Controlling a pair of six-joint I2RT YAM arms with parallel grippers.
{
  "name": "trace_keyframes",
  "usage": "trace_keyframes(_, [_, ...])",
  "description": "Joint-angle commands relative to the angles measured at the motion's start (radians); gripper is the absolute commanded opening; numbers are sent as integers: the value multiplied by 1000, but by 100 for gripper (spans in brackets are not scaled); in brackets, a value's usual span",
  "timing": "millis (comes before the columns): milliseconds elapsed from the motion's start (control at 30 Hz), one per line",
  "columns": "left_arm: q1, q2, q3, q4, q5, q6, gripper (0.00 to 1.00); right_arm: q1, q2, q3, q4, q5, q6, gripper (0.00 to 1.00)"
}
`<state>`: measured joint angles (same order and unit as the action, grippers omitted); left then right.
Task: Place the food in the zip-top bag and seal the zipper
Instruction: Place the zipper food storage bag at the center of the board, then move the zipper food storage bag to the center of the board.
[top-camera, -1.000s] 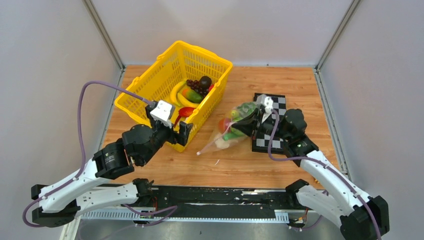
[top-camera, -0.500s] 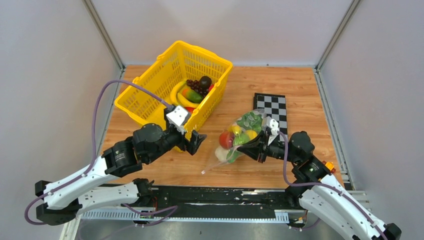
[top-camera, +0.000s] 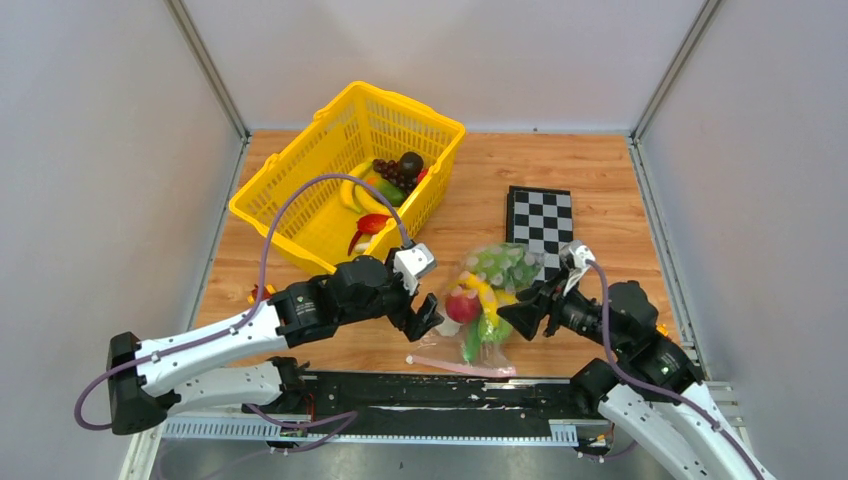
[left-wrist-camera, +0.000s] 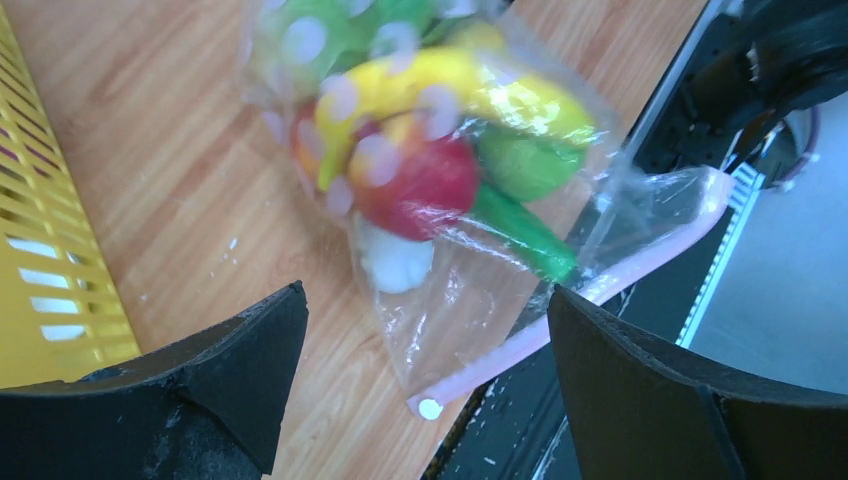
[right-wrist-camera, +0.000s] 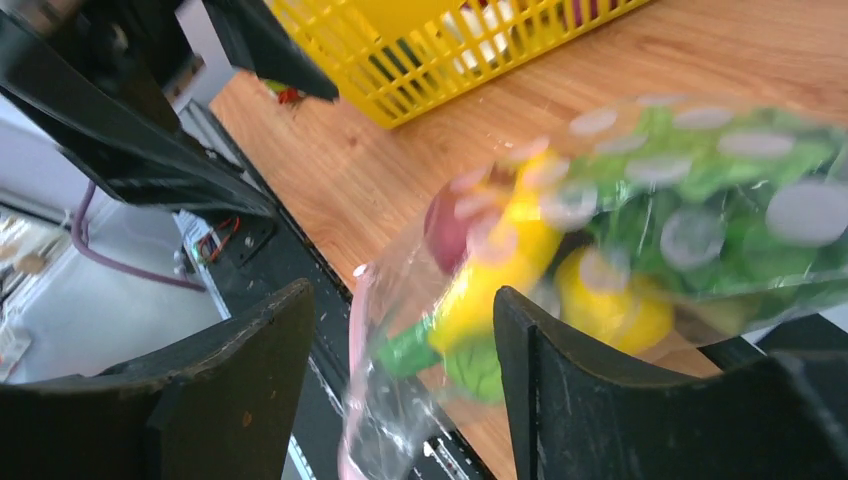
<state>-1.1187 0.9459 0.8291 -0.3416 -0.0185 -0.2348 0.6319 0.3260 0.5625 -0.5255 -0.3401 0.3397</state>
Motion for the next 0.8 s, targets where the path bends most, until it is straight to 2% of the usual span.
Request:
trace_keyframes(0, [0,24,-28,69,-34,-52,95,4,-49,117,-159,223,141,72])
trace_keyframes(100, [0,67,-38,82,-56,-62,95,4,-39,181,-267,377,191,81])
trace_keyframes(167, [0,96,-41,92,-67,-66,96,3,10,181,-320,457,200,90])
trace_keyframes(267, [0,137,-39,105,-80,-66,96,3,107,166,-365,547,263,98])
trace_keyframes(367, [-2,154,-34,109,-87,-72,96,3,195,162,-333,532,318,100])
trace_keyframes(433, [-1,138,-41,112,-113,-78,96,3,233,95,-247,481,326,100])
trace_keyframes(600, [-1,86,-63,92,-305,-89,100,4,347,-80,51,269,370,100])
trace_keyframes(767, [9,114,-73,58,-467,-78,100,5,513,-96,239,161,346,100])
